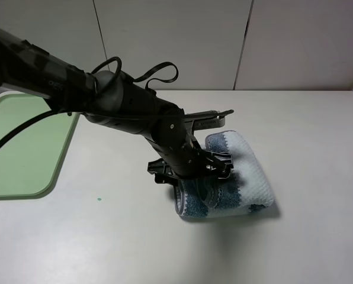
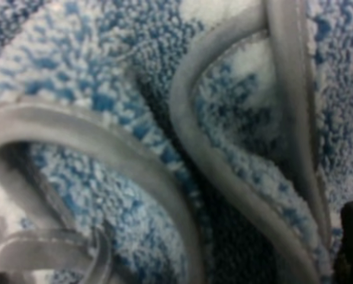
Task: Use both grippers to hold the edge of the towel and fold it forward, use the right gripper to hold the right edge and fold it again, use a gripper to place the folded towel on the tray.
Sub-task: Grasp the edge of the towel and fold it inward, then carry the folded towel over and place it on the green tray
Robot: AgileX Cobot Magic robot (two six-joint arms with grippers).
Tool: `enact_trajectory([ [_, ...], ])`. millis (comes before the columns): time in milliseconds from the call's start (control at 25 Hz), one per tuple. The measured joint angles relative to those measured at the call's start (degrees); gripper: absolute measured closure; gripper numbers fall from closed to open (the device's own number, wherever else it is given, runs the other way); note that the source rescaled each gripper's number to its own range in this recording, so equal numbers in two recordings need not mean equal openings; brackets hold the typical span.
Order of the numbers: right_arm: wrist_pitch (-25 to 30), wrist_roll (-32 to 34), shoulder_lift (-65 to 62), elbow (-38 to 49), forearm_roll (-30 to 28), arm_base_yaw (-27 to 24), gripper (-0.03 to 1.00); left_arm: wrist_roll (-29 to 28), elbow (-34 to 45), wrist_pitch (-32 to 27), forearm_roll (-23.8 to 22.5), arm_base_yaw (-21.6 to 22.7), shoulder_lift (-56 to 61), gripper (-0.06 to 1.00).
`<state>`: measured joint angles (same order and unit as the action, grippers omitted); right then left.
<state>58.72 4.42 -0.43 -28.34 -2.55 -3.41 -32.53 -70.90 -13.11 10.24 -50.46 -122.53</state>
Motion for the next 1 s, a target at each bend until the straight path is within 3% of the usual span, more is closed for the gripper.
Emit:
enact_trajectory([
  [120,0.0,0.0,0.0,0.0,0.0,0.0,-0.03,0.0,-0.1,1.0,0.5,-0.2,-0.5,0.09],
  [240,0.0,0.0,0.0,0.0,0.0,0.0,-0.03,0.0,-0.1,1.8,1.3,-0.2,-1.0,0.27],
  [440,0.0,0.0,0.0,0.0,0.1,0.0,-0.03,-0.6,-0.1,3.0,2.9,-0.5,-2.0,0.71],
  [800,0.0,0.0,0.0,0.0,0.1,0.0,-0.03,-0.9,0.0,3.1,3.1,-0.5,-1.9,0.73],
  [1000,0.0,0.0,0.0,0.0,0.1,0.0,-0.03,-0.9,0.0,0.0,3.1,-0.5,-0.5,0.73],
])
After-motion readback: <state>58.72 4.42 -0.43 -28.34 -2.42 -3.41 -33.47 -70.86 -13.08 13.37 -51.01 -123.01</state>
